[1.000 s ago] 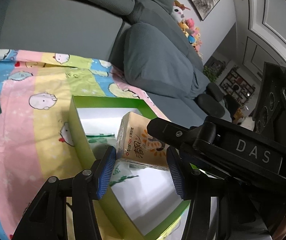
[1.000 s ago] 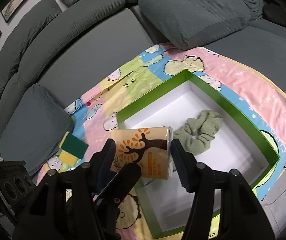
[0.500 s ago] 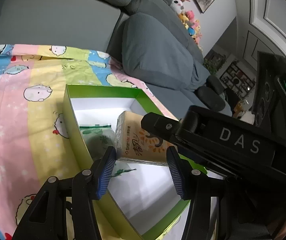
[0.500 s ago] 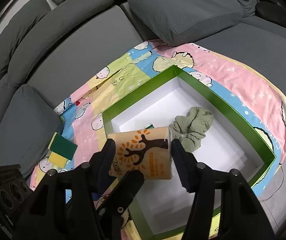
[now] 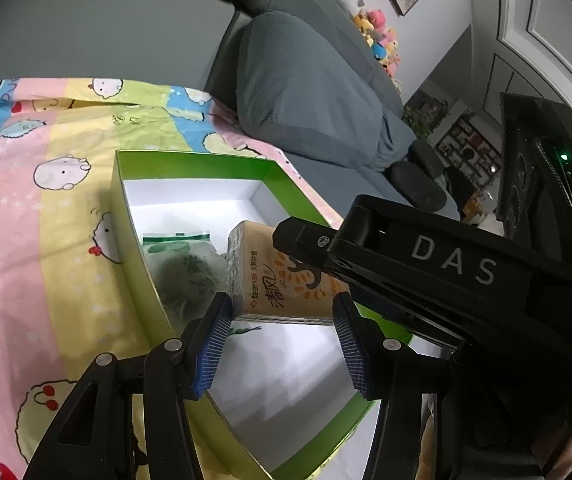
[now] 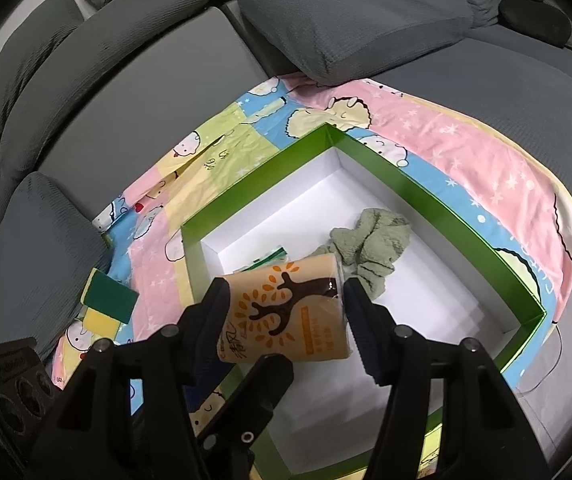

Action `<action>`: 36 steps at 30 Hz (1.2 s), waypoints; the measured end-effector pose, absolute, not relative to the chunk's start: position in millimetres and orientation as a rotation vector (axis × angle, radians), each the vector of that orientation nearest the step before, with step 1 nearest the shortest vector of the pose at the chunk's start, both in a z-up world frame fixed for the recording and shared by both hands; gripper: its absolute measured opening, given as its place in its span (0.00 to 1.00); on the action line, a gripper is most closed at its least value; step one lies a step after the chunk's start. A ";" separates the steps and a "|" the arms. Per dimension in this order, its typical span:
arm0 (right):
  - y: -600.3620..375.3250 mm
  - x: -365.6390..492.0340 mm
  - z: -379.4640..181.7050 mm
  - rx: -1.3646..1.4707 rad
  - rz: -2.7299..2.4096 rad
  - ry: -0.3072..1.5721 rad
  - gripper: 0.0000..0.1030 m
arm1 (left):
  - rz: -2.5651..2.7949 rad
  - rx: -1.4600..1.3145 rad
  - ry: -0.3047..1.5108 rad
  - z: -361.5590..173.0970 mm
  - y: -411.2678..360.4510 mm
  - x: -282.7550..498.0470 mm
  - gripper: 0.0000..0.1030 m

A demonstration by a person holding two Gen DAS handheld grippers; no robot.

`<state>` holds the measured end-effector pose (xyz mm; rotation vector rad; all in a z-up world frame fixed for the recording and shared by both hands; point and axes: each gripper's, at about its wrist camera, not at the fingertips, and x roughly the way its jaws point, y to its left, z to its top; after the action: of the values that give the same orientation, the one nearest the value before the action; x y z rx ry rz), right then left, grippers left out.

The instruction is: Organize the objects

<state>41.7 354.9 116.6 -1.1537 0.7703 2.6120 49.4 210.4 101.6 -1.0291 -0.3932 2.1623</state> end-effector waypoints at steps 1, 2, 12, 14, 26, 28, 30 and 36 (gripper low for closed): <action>355.9 41.3 115.6 -1.156 2.607 0.774 0.57 | 2.163 -1.031 -0.391 101.4 211.3 49.8 0.52; 356.9 41.1 114.7 -1.160 2.603 0.777 0.57 | 2.161 -1.034 -0.391 100.9 212.2 49.7 0.52; 361.7 39.0 108.5 -1.185 2.574 0.786 0.57 | 2.143 -1.058 -0.404 95.8 216.0 47.6 0.52; 362.4 38.1 106.6 -1.195 2.563 0.786 0.57 | 2.142 -1.066 -0.402 94.8 217.0 47.6 0.52; 364.3 37.0 102.8 -1.210 2.536 0.794 0.57 | 2.107 -1.100 -0.424 89.2 218.4 45.1 0.52; 364.7 36.3 102.4 -1.211 2.531 0.793 0.57 | 2.105 -1.102 -0.426 89.0 218.4 44.6 0.52; 365.5 36.1 101.9 -1.212 2.530 0.798 0.57 | 2.105 -1.102 -0.426 89.5 218.4 44.4 0.52; 366.4 36.0 102.4 -1.208 2.534 0.807 0.60 | 2.100 -1.102 -0.434 88.8 217.8 43.2 0.52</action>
<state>36.0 366.4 102.4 -1.2077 0.8065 2.5344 43.2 217.8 88.8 -1.1021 -0.4344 2.0996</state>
